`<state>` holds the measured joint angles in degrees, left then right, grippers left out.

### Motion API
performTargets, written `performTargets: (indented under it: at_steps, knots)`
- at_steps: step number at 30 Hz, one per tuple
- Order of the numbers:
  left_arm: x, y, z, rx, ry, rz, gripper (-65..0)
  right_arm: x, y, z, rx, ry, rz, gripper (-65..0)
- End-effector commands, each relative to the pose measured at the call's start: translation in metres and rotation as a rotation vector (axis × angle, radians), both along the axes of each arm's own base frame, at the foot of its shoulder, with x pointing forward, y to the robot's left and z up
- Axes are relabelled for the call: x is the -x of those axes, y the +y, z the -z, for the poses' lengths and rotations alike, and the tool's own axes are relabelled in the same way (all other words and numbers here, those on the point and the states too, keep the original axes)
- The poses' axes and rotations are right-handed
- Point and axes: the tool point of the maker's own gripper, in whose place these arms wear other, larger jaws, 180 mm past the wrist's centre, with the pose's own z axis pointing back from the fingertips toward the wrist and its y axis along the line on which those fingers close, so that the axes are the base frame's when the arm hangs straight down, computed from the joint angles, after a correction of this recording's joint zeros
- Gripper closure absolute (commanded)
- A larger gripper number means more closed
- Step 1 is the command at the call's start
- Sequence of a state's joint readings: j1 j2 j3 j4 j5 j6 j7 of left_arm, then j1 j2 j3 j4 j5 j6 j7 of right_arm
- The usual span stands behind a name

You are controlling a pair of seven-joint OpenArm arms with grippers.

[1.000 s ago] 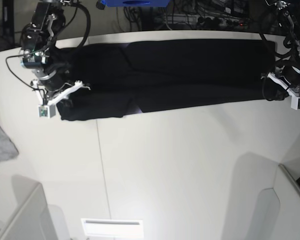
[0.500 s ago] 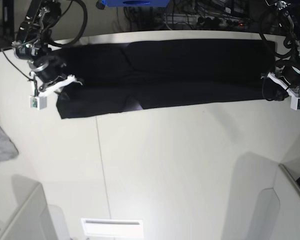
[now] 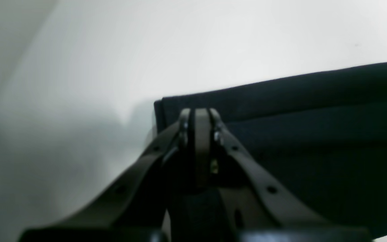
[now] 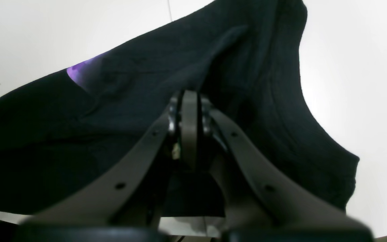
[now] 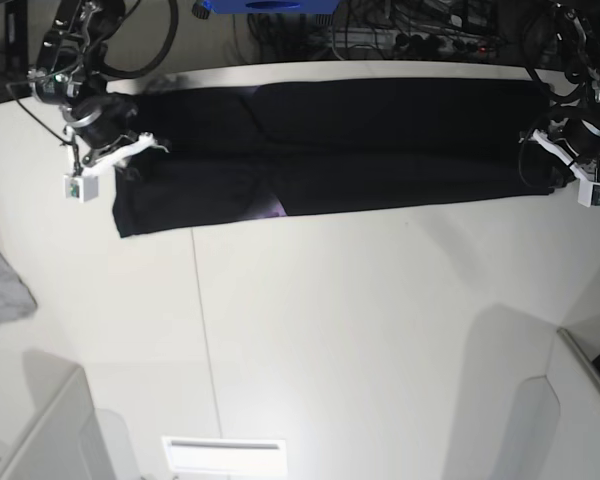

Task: Fold the T-shirt properly
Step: 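Hold both strip ends and pull them apart to straighten the strip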

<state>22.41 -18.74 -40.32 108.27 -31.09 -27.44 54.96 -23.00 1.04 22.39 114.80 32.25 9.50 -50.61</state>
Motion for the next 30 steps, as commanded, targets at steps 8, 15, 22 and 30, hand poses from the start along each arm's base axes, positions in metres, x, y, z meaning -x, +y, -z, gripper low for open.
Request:
performTargets:
  at_steps: [8, 15, 22, 30]
  knots:
    - [-0.004, 0.004, -0.011, -0.027, -0.026, 0.015, 0.0, 0.001, -0.018, -0.015, -0.035, -0.052, 0.058, 0.0]
    - [0.011, 0.003, -0.001, -0.026, 0.018, 0.018, 0.0, 0.006, -0.019, -0.01, -0.035, -0.015, 0.052, 0.0]
    - [0.019, 0.002, 0.004, -0.022, 0.039, 0.016, 0.0, 0.016, -0.018, -0.003, -0.038, 0.017, 0.052, 0.0]
    - [0.033, 0.002, 0.011, -0.021, 0.079, 0.015, 0.0, 0.019, -0.019, -0.001, -0.035, 0.022, 0.057, 0.0]
